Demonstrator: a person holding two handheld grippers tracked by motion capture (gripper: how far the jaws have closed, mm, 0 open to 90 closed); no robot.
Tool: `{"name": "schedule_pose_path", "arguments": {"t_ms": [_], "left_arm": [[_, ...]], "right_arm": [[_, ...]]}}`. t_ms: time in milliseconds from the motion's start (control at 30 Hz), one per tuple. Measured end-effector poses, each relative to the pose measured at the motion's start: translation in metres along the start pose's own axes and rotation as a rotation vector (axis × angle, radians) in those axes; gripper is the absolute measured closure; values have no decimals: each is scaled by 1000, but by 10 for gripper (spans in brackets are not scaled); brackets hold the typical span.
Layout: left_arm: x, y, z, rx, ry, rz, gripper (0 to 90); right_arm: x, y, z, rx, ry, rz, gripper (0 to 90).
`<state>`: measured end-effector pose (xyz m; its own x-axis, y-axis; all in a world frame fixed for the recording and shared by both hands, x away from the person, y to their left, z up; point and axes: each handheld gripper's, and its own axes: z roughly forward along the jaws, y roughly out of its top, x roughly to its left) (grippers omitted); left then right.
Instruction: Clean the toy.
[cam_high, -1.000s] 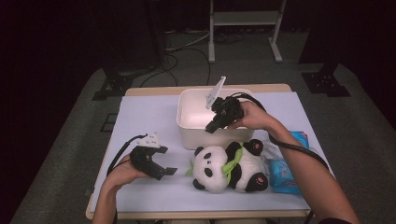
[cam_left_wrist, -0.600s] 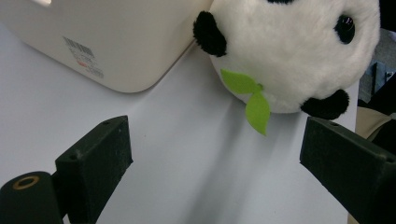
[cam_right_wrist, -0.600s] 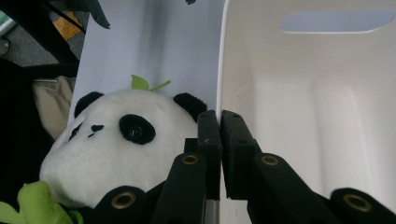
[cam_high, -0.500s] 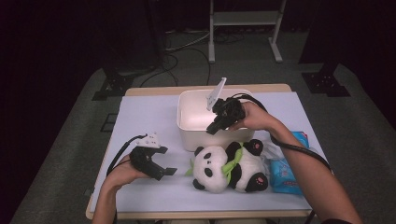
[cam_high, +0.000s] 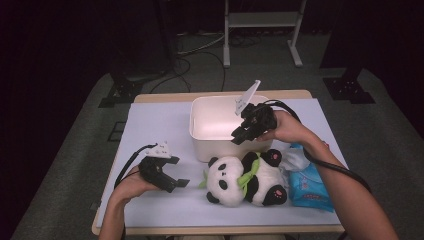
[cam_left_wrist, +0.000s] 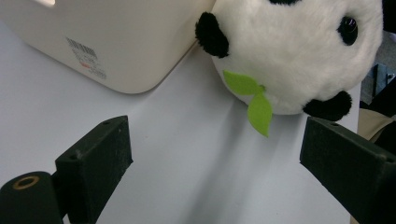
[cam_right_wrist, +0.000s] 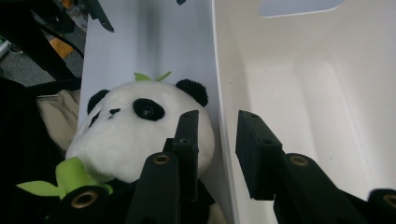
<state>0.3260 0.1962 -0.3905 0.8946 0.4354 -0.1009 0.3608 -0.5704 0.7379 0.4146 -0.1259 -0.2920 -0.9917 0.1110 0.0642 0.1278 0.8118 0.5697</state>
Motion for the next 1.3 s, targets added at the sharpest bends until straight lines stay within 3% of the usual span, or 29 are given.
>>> {"name": "schedule_pose_path", "arguments": {"t_ms": [567,1300], "left_arm": [[6,-2,-1,-19,24,-22,82],[6,-4,0,-15,30,-32,82]], "right_arm": [[27,-33,-35,-29,-52,60,580],[60,-70,-30,-8,-67,81,443]]}}
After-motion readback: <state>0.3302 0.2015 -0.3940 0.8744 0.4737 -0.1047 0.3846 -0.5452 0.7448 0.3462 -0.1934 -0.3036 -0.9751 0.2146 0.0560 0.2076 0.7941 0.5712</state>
